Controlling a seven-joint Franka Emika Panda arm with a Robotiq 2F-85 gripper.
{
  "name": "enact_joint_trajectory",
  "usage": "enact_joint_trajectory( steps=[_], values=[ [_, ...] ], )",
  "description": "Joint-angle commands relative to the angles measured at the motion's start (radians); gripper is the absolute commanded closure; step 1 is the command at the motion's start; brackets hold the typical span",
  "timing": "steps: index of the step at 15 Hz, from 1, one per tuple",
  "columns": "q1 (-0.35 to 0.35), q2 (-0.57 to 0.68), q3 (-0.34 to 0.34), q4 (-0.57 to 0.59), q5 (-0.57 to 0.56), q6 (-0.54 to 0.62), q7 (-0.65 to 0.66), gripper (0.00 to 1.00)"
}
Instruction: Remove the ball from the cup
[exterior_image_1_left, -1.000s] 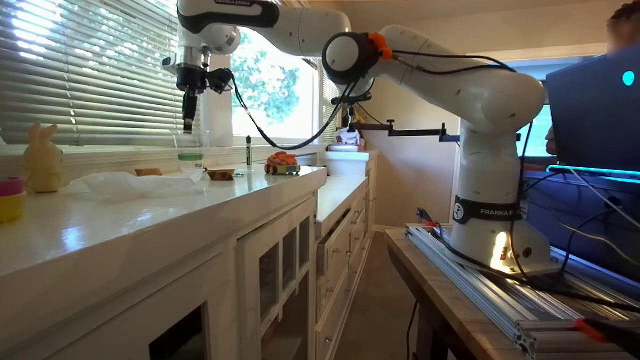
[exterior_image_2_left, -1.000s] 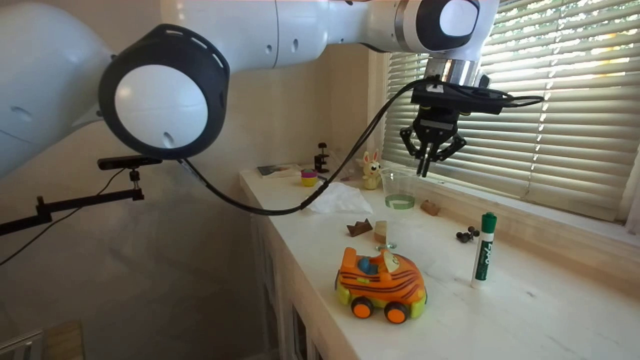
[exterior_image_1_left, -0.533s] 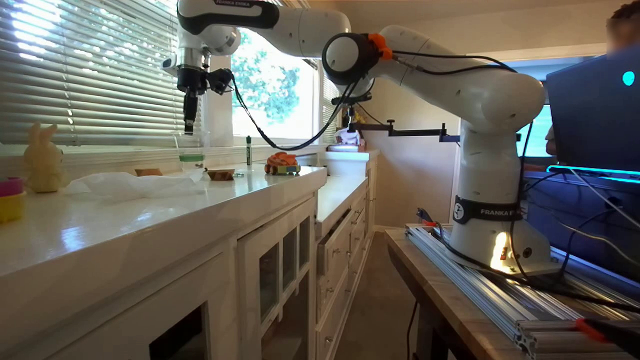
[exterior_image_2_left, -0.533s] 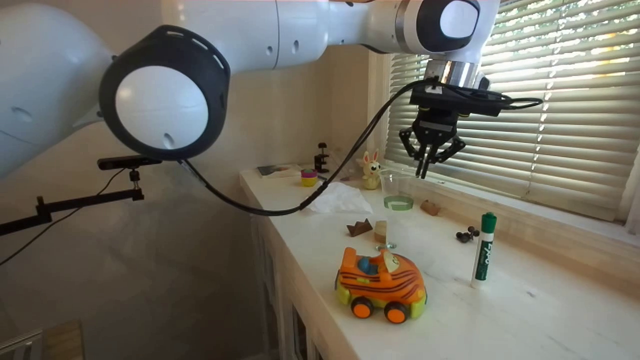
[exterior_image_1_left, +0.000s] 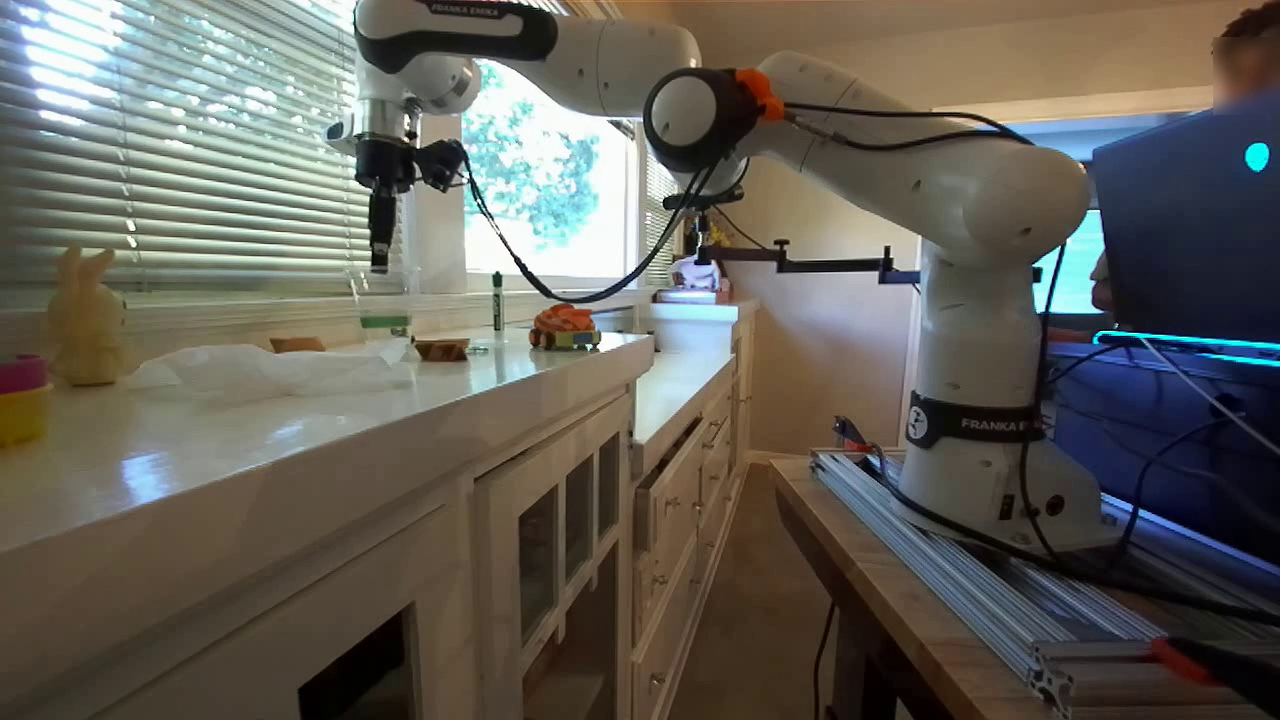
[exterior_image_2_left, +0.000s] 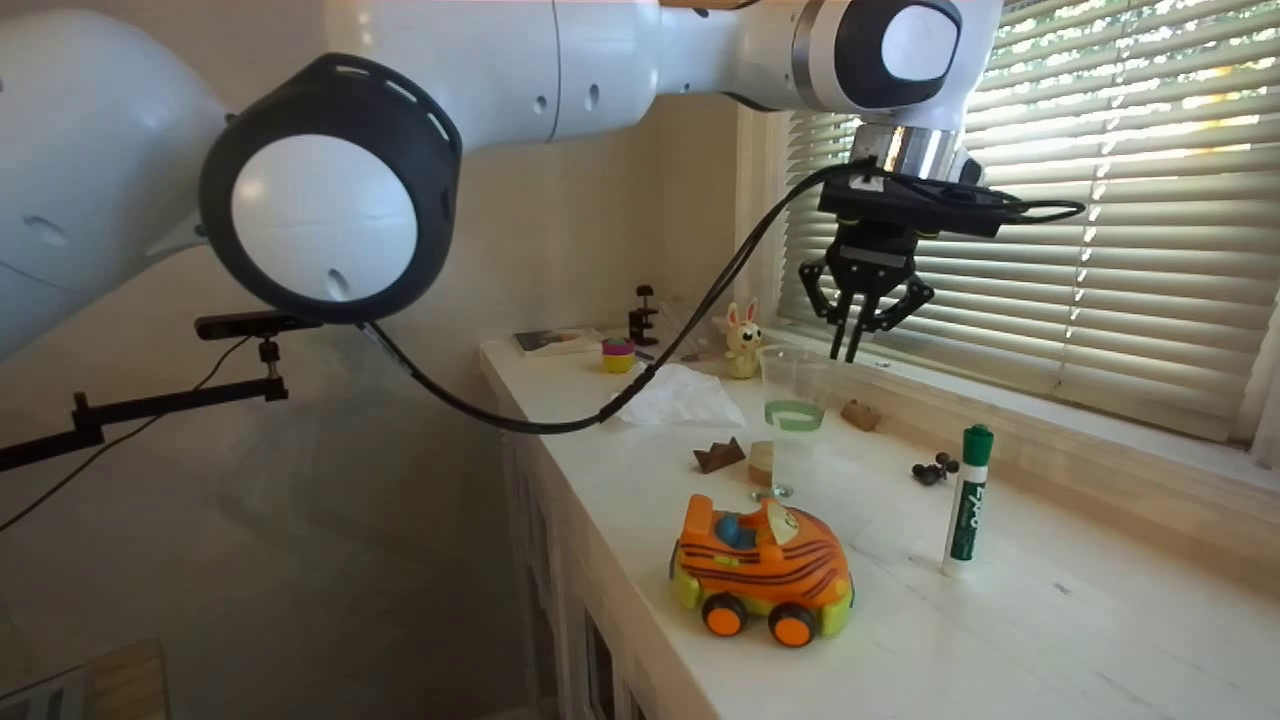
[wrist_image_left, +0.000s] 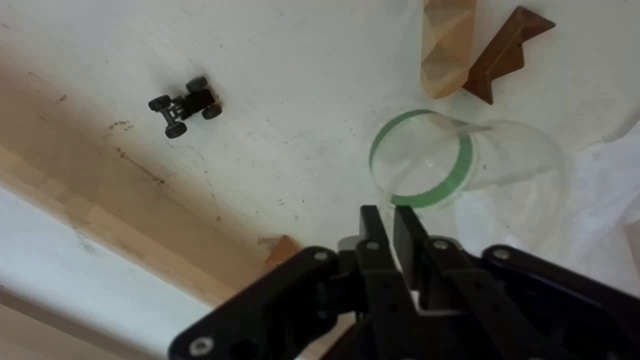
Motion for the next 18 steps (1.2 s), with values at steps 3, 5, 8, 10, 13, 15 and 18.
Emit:
enact_joint_trajectory(
  steps=[3,5,8,10,13,15,18],
  values=[
    [0.000,0.019,-0.004,0.038,0.010,-0.022,0.029,0.41],
    [0.001,0.017,-0.008,0.040,0.007,-0.019,0.035,0.27],
    [0.007,-0.011,-0.014,0.020,-0.002,0.002,0.041,0.07],
    [0.015,-0.034,-0.022,0.005,-0.013,0.019,0.035,0.00],
    [0.042,-0.064,-0.048,0.005,-0.043,0.034,0.034,0.00],
    [0.059,-0.088,-0.053,0.006,-0.055,0.041,-0.009,0.00],
    [0.046,-0.075,-0.041,-0.001,-0.027,0.035,0.014,0.00]
  ],
)
